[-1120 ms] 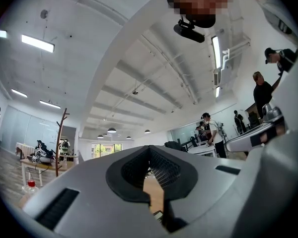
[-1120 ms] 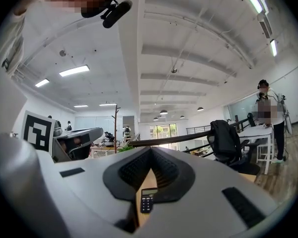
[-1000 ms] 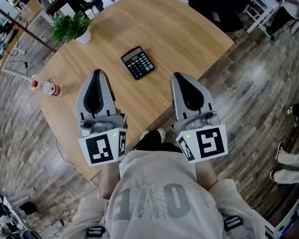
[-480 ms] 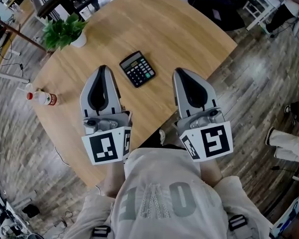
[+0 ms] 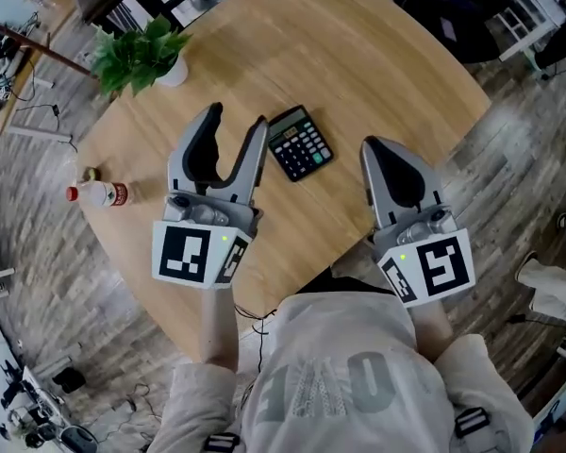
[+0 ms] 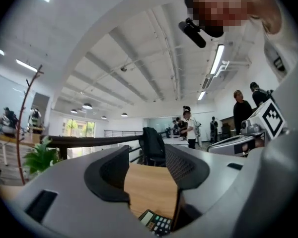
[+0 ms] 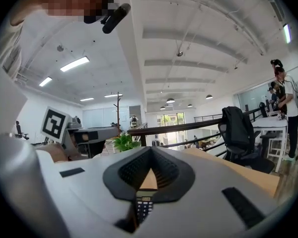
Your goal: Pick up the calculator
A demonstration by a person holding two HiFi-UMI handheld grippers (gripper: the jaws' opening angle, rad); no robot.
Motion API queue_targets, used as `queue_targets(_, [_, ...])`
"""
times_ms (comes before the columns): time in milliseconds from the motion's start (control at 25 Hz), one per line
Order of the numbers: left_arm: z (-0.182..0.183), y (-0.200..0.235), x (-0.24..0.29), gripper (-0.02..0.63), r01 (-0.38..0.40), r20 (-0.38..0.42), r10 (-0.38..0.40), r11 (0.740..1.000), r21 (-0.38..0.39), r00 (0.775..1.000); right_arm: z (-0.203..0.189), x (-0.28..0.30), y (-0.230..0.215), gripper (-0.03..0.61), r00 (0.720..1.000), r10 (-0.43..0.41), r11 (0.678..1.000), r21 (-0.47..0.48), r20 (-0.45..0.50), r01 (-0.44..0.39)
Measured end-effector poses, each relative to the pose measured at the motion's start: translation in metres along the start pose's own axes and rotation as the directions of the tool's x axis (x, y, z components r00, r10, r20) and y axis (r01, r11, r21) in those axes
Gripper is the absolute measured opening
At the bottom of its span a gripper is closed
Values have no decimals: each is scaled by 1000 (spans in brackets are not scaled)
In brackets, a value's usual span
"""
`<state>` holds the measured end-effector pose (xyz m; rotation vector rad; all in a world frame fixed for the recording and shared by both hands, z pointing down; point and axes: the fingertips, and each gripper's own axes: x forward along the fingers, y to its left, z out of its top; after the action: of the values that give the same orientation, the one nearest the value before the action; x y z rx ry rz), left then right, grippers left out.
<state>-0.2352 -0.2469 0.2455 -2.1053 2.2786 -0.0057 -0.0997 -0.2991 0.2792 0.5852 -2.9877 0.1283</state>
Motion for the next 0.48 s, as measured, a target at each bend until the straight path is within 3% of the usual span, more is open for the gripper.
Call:
queue_targets(120, [-30, 17, 29, 221, 138, -148, -139, 990, -21, 979, -14, 12, -2, 18, 999, 21, 999, 26, -35, -20])
queue_targets(200, [-57, 25, 51, 224, 235, -269, -237, 971, -42, 933, -22, 18, -6, 18, 998, 32, 999, 40, -56, -30])
queue_targets(240, [-73, 28, 61, 222, 286, -335, -290, 956, -62, 896, -26, 20, -9, 18, 997, 35, 998, 48, -68, -32])
queue_targets(320, [-108, 30, 77, 222, 384, -452, -393, 916, -117, 801, -36, 26, -13, 18, 995, 38, 997, 67, -92, -32])
queue_targets(480, [-182, 27, 91, 235, 481, -603, -551, 826, -295, 576, -59, 39, -20, 18, 991, 30, 994, 108, -130, -16])
